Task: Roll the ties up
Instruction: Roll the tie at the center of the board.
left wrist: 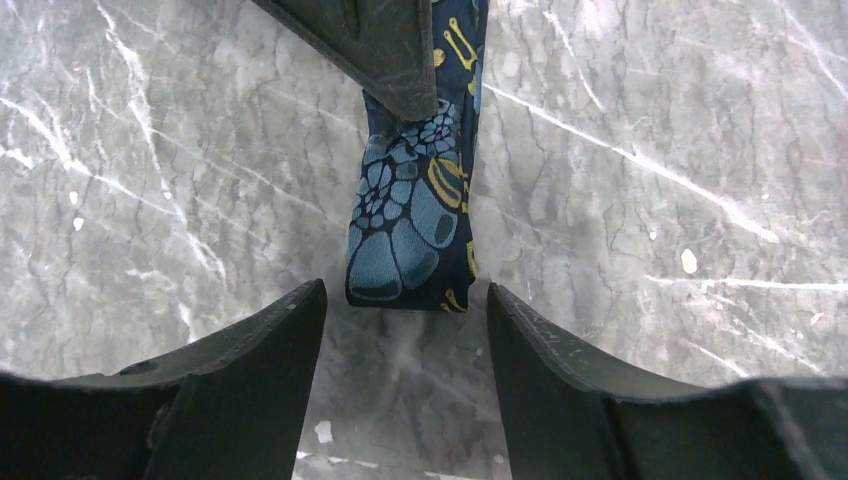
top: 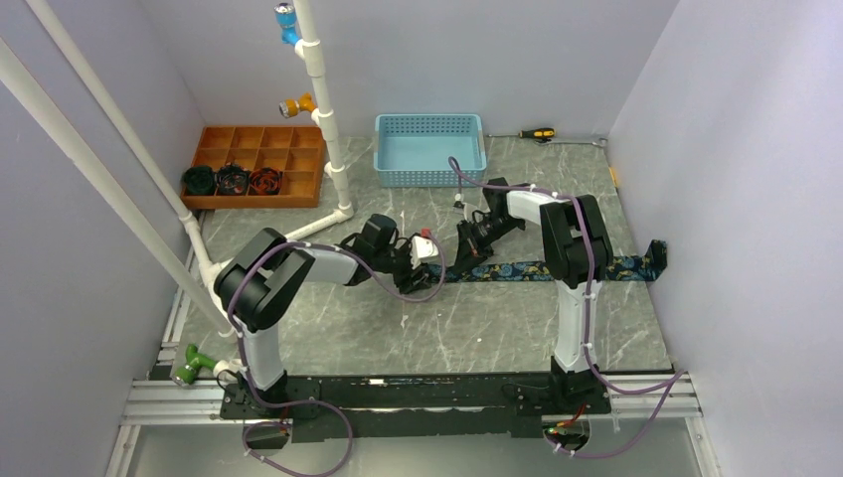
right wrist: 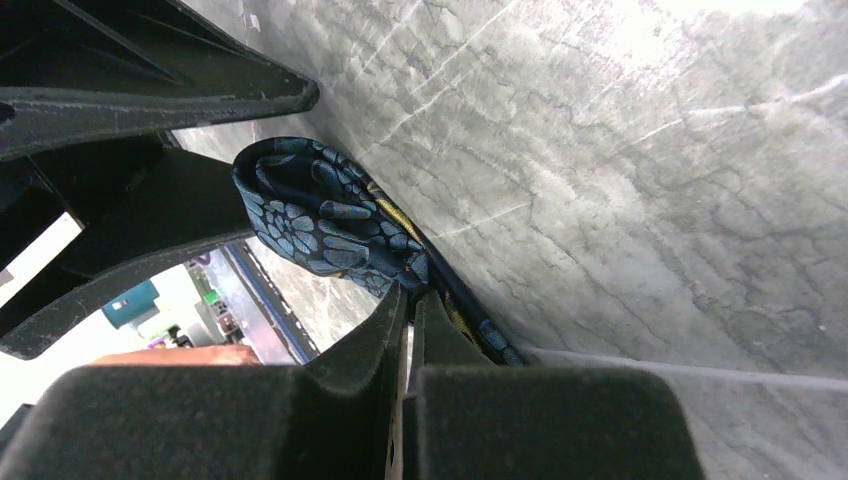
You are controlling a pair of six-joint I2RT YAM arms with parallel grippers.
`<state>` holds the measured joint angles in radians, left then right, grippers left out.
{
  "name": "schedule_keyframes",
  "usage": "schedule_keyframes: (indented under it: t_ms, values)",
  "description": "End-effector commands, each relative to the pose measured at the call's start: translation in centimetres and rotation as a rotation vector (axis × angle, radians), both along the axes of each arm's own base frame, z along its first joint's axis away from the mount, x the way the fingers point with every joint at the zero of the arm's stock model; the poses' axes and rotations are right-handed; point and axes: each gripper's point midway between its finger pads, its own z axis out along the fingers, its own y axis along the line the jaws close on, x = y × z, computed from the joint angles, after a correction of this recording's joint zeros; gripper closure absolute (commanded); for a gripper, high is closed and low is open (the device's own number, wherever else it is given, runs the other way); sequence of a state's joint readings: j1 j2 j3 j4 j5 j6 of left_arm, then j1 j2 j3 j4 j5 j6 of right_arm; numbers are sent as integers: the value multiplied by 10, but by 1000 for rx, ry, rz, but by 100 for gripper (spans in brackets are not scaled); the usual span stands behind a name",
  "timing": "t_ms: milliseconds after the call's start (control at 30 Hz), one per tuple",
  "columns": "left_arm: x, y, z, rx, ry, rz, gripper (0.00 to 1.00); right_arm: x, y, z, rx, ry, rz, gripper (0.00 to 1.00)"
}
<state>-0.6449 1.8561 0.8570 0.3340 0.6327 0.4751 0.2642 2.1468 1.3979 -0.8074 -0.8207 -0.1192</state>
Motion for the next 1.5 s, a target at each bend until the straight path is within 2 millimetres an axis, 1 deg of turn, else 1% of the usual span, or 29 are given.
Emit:
schedule_keyframes:
  t_ms: [0,100,167,233,367,567,700,767,900,967,1067,1133,1167,1267,1367,1400,1467]
  values:
    - [-6,-8,-5,-6,48,-34,37,-7,-21,-34,-145,-37,40,100]
    - [-11,-16,11,-47,38,-73,47,-8,-22,-34,-146,-34,39,100]
    - [-14,-22,21,-65,21,-92,51,-8,-21,-34,-146,-33,38,100]
    - [-16,-29,25,-72,13,-104,54,-8,-21,-34,-145,-34,39,100]
    - [-12,-45,26,-77,20,-99,56,-9,-21,-34,-142,-34,36,100]
    - [6,-62,28,-98,38,-54,54,-10,-21,-34,-143,-31,36,100]
    - [7,-69,20,-87,44,-65,54,-10,-20,-33,-136,-28,34,100]
    - [6,-70,12,-71,44,-73,54,-10,-19,-32,-131,-31,33,100]
    - [4,-66,-4,-40,47,-69,54,-13,-17,-31,-115,-19,27,100]
    - [1,-63,-11,-23,46,-73,56,-15,-16,-30,-105,-13,21,100]
    - [-2,-57,-21,21,46,-65,62,-16,-14,-27,-90,-2,18,100]
    - [-4,-50,-25,52,48,-53,65,-15,-13,-20,-83,-4,18,99]
    - [-6,-47,-27,73,54,-52,66,-14,-13,-14,-74,-4,16,95]
    - [-12,-34,-35,136,59,-60,70,-9,-18,11,-23,-7,-19,84]
    - [-16,-26,-42,188,68,-64,70,-5,-25,33,24,-7,-47,71]
    - [-16,-24,-45,203,71,-64,70,-6,-27,39,35,-8,-50,67]
    - [-17,-22,-48,225,72,-64,70,-9,-28,48,61,1,-52,65]
